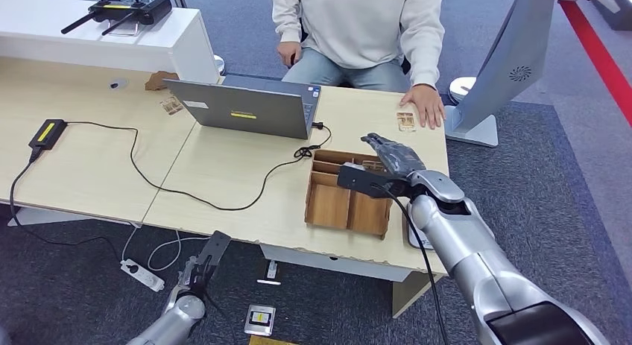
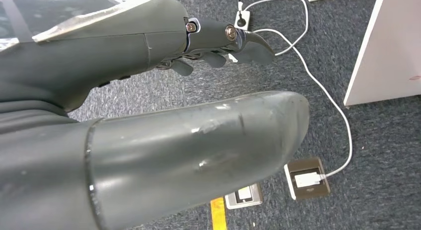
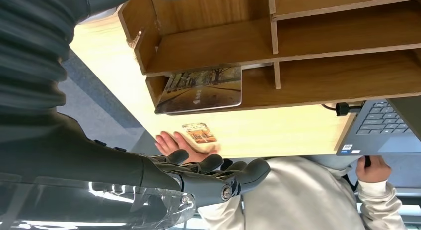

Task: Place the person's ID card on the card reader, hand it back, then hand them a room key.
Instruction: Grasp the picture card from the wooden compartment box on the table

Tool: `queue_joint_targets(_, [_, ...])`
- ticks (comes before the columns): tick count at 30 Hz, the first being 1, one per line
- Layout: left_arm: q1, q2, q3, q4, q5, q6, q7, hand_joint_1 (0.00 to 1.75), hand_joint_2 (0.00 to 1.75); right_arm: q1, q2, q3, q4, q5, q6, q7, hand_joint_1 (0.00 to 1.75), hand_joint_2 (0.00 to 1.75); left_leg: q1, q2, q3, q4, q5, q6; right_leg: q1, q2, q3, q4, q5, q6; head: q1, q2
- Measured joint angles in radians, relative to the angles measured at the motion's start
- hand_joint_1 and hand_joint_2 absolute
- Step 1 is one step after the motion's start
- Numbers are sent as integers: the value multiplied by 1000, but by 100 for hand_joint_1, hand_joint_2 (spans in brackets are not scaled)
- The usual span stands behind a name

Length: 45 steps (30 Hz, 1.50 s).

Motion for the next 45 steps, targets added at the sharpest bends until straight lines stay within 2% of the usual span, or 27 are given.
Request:
queue_joint_targets(2, [0, 0, 0, 0, -2, 0, 4, 0, 0, 0, 0, 0, 0, 0, 2, 4, 0, 175, 0, 0, 0, 0, 0, 0, 0, 0, 0, 0, 0, 0, 0, 0])
queue_joint_targets(3, [1, 0, 0, 0, -3, -1, 8, 0, 0, 0, 0, 0, 0, 0, 4, 6, 31, 175, 0, 0, 0, 0, 0, 0, 0, 0, 0, 0, 0, 0, 0, 0])
queue_joint_targets(4, [1, 0, 0, 0, -5, -2, 11, 0, 0, 0, 0, 0, 0, 0, 6, 8, 68, 175, 0, 0, 0, 0, 0, 0, 0, 0, 0, 0, 0, 0, 0, 0])
queue_joint_targets(6, [2, 0, 1, 0, -8, -3, 17, 0, 0, 0, 0, 0, 0, 0, 11, 10, 155, 175, 0, 0, 0, 0, 0, 0, 0, 0, 0, 0, 0, 0, 0, 0])
queue_joint_targets(7, [2, 0, 1, 0, -10, -4, 19, 0, 0, 0, -1, 0, 0, 0, 14, 10, 168, 175, 0, 0, 0, 0, 0, 0, 0, 0, 0, 0, 0, 0, 0, 0])
queue_joint_targets(8, [2, 0, 1, 0, -11, -4, 20, 0, 0, 0, -1, 0, 0, -1, 18, 10, 175, 175, 0, 0, 0, 0, 0, 0, 0, 0, 0, 0, 0, 0, 0, 0])
queue_joint_targets(25, [12, 0, 8, -10, -41, -19, 46, 0, 0, 2, -10, 0, 0, -7, 44, 26, 175, 175, 0, 0, 0, 0, 0, 0, 0, 0, 0, 0, 0, 0, 0, 0])
queue_joint_targets(45, [-1, -1, 27, -10, -87, -37, 44, 0, 0, 24, -54, -6, -11, -22, 7, 35, 175, 175, 0, 0, 0, 0, 0, 0, 0, 0, 0, 0, 0, 0, 0, 0])
